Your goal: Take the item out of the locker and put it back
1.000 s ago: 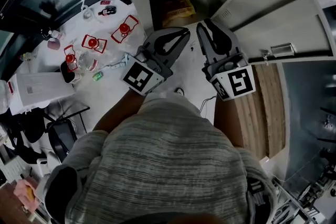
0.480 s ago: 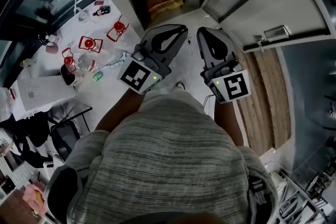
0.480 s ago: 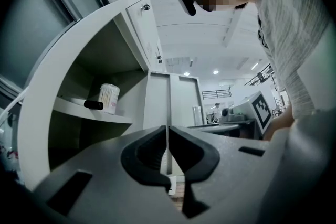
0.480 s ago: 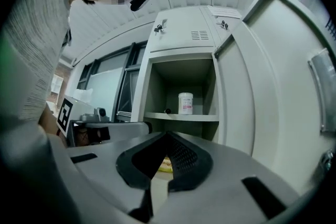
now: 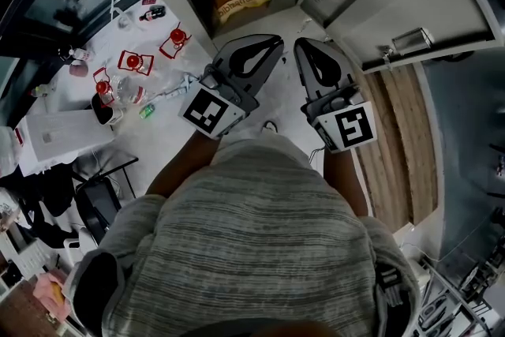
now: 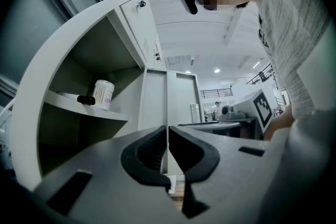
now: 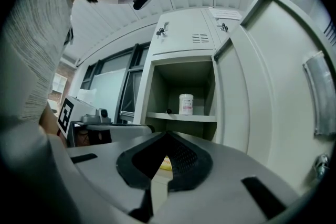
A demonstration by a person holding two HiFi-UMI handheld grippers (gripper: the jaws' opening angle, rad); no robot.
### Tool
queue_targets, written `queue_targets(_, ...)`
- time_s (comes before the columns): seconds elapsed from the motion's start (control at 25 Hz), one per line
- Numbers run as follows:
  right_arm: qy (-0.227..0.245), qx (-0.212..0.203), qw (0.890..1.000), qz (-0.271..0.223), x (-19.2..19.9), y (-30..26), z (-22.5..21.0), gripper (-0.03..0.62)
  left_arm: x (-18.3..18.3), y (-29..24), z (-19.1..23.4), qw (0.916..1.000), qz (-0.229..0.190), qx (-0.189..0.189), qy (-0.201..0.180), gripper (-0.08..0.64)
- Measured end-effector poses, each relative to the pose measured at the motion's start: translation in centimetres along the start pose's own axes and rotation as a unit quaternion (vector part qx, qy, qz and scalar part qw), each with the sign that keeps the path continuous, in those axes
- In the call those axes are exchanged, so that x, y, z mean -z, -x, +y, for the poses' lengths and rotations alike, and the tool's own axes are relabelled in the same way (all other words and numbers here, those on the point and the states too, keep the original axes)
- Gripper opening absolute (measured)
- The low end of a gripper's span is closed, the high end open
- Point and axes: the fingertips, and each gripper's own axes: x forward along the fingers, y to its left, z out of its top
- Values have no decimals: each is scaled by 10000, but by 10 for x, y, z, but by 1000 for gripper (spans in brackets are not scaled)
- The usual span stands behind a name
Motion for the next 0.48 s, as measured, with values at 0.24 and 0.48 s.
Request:
queue_targets(0.24, -8, -90, 10000, -25, -2, 5, 1, 25, 1, 0, -7, 10000, 20, -28, -15, 17)
queue_targets(0.48, -2, -149, 9999, -43, -4, 3, 3, 25, 2, 0, -8, 10000, 45, -26, 9, 17)
